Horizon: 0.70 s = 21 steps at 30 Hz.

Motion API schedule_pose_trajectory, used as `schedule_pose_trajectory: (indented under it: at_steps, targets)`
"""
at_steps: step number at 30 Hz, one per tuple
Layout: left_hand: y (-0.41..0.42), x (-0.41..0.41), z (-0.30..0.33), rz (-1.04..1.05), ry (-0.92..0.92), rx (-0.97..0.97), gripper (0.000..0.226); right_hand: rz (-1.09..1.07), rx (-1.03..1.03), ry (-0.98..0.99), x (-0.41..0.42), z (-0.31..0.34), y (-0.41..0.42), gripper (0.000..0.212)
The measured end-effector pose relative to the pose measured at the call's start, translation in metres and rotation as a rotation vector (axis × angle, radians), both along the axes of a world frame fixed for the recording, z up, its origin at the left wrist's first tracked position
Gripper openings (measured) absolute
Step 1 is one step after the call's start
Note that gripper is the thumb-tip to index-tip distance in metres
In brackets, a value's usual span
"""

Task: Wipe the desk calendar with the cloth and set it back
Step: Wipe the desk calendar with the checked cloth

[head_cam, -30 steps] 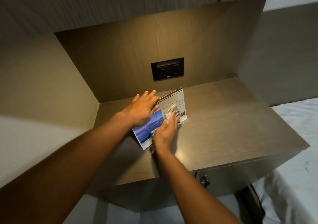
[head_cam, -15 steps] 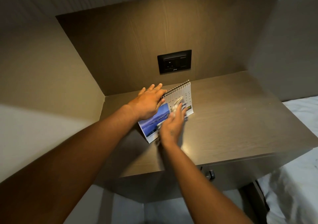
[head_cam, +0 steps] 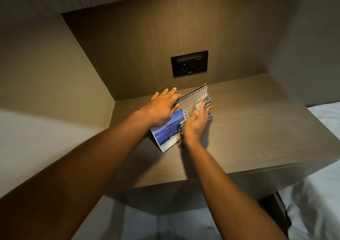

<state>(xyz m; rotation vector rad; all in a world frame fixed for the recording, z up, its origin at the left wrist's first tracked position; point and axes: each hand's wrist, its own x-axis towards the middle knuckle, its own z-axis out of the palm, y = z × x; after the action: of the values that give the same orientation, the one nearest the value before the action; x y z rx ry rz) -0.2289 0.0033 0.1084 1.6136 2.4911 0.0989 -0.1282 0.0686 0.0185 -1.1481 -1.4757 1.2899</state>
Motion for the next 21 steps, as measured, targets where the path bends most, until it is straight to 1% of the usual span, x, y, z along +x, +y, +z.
schedule_pose_trajectory:
  at_steps: [4, 6, 8, 11, 13, 16, 18, 20, 21]
  targets:
    - [-0.001, -0.001, 0.001, -0.004, -0.011, 0.000, 0.054, 0.193, 0.042, -0.090, 0.007, -0.023, -0.082, 0.055]
    - [-0.001, 0.001, 0.001, 0.001, -0.011, -0.004, 0.054, 0.215, 0.030, -0.076, 0.006, -0.020, -0.093, 0.057]
    - [-0.001, 0.002, 0.002, 0.001, -0.008, -0.005, 0.054, 0.185, -0.024, -0.038, 0.003, -0.011, -0.077, 0.056]
    - [-0.001, 0.003, 0.005, 0.001, -0.001, -0.008, 0.054, 0.078, -0.059, 0.004, 0.002, 0.002, -0.032, 0.054]
    - [-0.001, 0.004, 0.006, 0.007, -0.006, -0.012, 0.054, 0.011, -0.120, 0.045, 0.004, 0.006, -0.003, 0.055]
    - [-0.001, 0.006, 0.007, 0.004, -0.001, -0.005, 0.053, -0.027, -0.187, 0.066, 0.007, 0.010, 0.007, 0.056]
    - [-0.001, 0.006, 0.008, -0.004, 0.002, 0.002, 0.053, 0.015, -0.103, 0.025, 0.006, 0.011, -0.017, 0.055]
    - [-0.001, 0.005, 0.008, -0.010, -0.001, -0.003, 0.053, 0.126, 0.014, -0.015, 0.006, 0.009, -0.050, 0.056]
    - [-0.001, 0.005, 0.008, -0.010, -0.004, -0.008, 0.054, 0.181, 0.040, -0.028, 0.006, 0.006, -0.063, 0.057]
